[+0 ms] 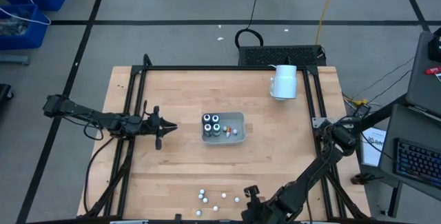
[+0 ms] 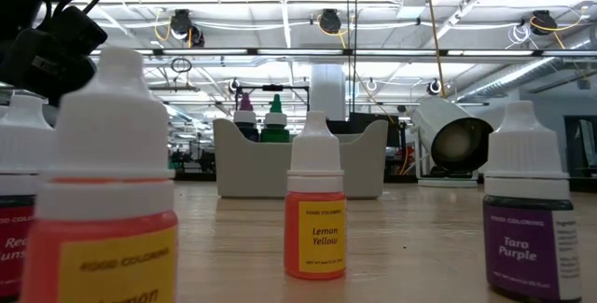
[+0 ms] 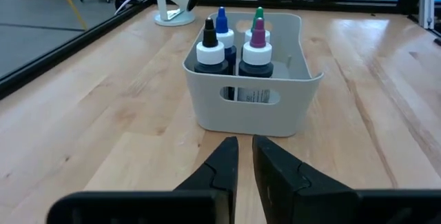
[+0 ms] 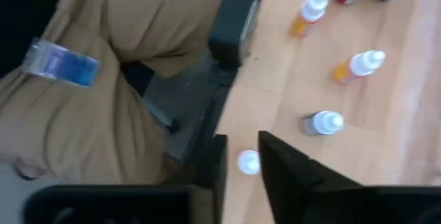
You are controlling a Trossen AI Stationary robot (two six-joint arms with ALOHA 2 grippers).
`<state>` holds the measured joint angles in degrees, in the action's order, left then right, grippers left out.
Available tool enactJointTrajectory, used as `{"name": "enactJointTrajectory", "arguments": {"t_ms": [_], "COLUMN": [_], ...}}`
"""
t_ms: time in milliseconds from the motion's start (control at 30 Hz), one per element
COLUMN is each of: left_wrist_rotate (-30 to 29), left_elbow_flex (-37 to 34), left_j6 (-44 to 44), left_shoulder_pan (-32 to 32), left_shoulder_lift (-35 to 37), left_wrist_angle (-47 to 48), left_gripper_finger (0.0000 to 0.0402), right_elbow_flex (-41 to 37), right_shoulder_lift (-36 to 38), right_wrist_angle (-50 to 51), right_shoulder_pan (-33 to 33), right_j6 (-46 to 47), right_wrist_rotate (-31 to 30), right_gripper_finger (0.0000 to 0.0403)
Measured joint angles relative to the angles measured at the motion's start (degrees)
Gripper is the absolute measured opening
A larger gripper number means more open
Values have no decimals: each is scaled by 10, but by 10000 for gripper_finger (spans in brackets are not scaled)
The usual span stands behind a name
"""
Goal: Pick & Place food coloring
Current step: Put the small yellow food coloring bottle into the white bin
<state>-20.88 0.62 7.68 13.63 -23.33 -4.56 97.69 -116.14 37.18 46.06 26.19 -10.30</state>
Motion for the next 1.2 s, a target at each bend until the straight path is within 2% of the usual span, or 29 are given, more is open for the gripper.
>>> {"name": "enactJointTrajectory", "arguments": {"t_ms": [267,467,667,967,1200], "left_wrist_rotate": [0,0,0,0,0], "left_elbow_flex": [0,0,0,0,0], "left_j6": [2,4,4,4,3], "left_shoulder_pan": [0,0,0,0,0], "left_shoulder_lift": [0,0,0,0,0], "left_wrist_angle": [0,0,0,0,0], "left_gripper_finger": [51,51,51,51,51], "right_elbow_flex": [-52,-111,-140,-172,-174], "right_shoulder_lift": [0,0,1,1,1], "right_wrist_angle": [-40,-120,-143,-196,-199], "right_shoulder_pan": [2,2,1,-2,-7], "right_j6": [-23,-43,-45,-48,-48], "right_wrist_rotate": [14,14,2,-1,-1], "right_gripper_finger": [189,226,222,194,166]}}
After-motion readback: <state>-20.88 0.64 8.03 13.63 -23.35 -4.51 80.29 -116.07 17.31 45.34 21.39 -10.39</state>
